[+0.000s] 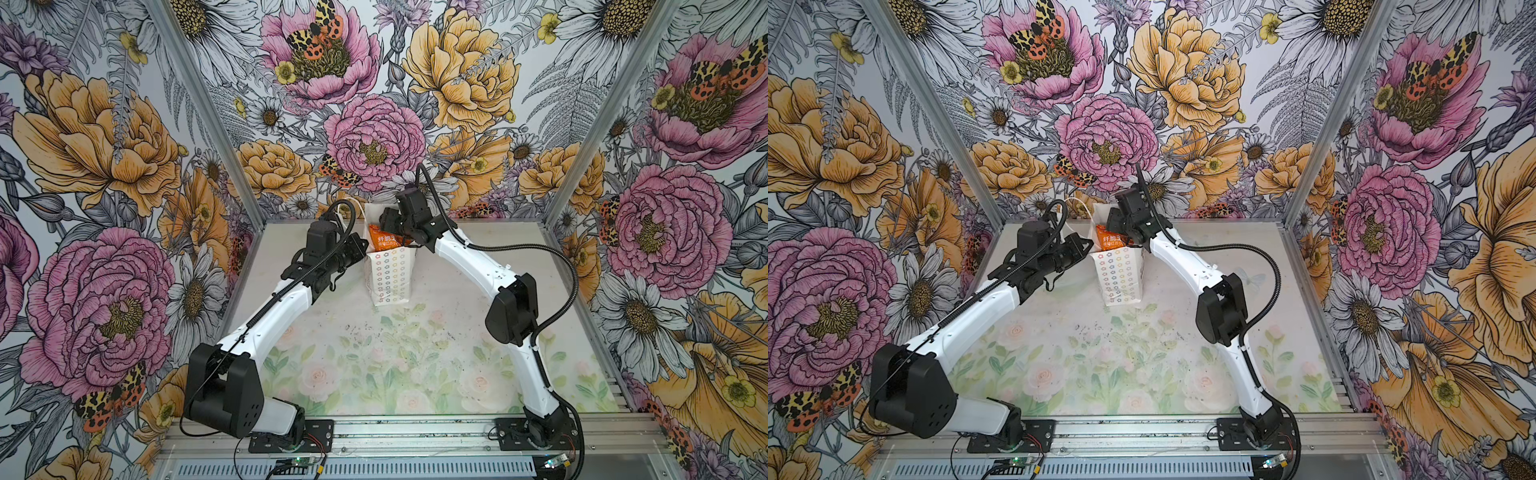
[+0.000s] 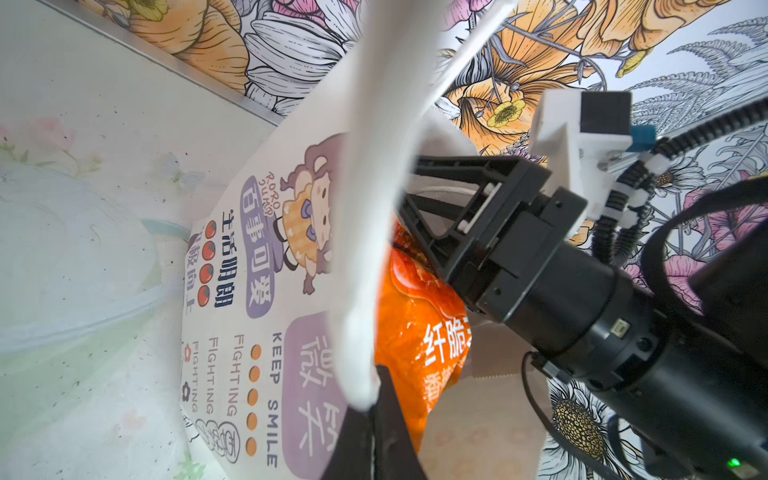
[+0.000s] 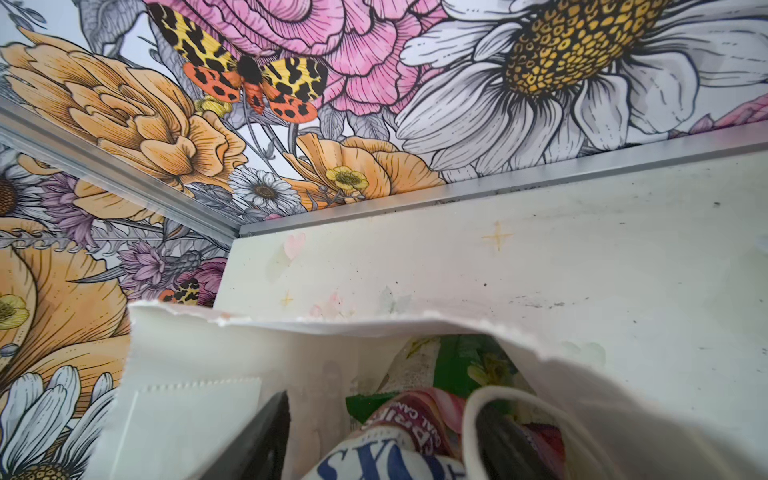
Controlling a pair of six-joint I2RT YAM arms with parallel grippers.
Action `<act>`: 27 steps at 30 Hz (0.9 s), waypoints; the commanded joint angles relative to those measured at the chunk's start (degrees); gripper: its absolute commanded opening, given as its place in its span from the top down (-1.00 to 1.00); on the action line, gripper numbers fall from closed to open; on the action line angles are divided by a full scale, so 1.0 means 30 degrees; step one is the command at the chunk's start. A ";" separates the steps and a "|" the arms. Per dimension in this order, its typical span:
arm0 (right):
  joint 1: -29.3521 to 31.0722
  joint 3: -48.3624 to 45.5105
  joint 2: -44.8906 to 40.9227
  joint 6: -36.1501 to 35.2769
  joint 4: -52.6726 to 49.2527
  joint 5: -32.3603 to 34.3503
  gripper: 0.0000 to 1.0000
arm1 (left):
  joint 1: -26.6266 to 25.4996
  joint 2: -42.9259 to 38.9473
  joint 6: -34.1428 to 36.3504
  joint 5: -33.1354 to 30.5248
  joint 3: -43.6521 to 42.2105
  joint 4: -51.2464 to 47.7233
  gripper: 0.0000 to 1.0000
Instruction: Place the snacks into the paper bag
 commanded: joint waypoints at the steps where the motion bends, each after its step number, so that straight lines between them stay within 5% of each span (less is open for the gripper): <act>1: -0.0293 -0.1066 -0.1627 -0.0154 0.2766 -0.1056 -0.26 | 0.0052 -0.0395 0.0100 0.0208 -0.0381 -0.0675 0.99; 27: -0.1196 -0.5310 -0.4349 -0.0147 0.9678 -0.5029 -0.26 | 0.0074 -0.0457 0.0130 -0.0051 -0.0317 -0.0946 0.99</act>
